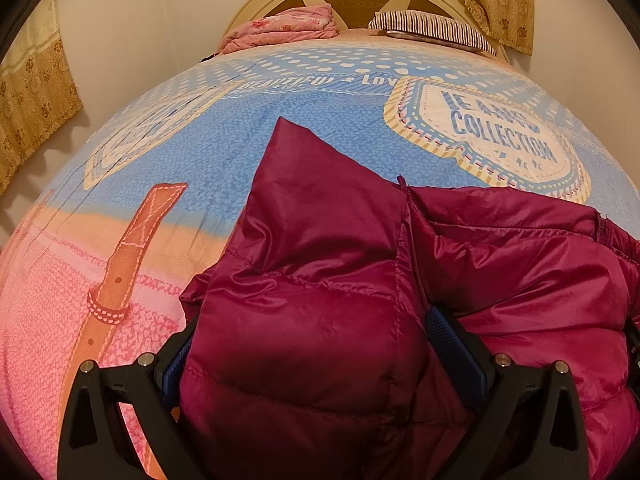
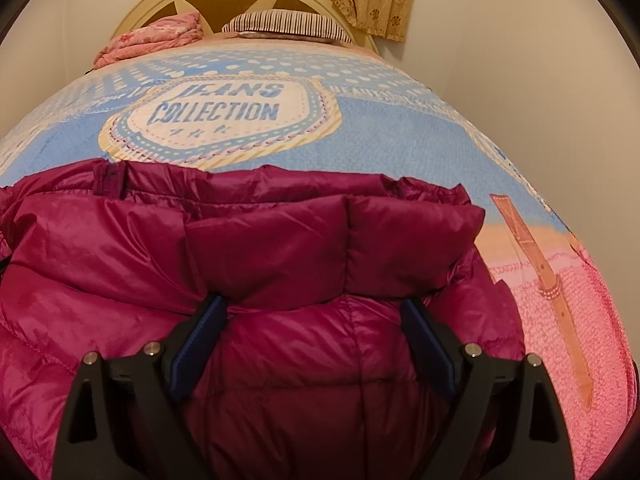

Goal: Fold large clothes
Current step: 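Press the folded jacket flat with both open tools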

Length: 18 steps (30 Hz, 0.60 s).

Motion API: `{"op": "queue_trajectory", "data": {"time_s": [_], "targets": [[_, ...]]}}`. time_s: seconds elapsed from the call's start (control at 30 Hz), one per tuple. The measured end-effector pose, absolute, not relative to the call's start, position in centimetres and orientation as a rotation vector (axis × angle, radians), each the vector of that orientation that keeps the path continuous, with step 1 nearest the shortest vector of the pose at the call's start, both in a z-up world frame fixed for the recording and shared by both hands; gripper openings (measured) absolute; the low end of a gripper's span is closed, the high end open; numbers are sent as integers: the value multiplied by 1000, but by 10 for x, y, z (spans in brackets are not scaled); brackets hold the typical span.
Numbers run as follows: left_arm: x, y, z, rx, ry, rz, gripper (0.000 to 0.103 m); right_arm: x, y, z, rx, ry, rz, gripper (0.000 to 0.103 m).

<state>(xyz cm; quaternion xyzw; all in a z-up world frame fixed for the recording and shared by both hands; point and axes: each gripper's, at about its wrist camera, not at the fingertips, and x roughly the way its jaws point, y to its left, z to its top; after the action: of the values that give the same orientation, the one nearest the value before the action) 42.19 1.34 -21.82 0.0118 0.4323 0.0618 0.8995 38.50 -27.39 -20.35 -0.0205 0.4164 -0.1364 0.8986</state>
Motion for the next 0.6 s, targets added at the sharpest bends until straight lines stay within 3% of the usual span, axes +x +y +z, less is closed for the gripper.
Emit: {"op": "queue_trajectory", "data": {"time_s": [0.23,0.4,0.6], "targets": [[401,21,-195,-26,911,108,102,385,-272,-201,-58,872,-282,93],[357,15,-169,-66,794,39,102,364,-261,-176,-69,823,-243,92],[361,-7,-192,63,802,99,102,323,-217,-156,-57,722,-130,94]]}}
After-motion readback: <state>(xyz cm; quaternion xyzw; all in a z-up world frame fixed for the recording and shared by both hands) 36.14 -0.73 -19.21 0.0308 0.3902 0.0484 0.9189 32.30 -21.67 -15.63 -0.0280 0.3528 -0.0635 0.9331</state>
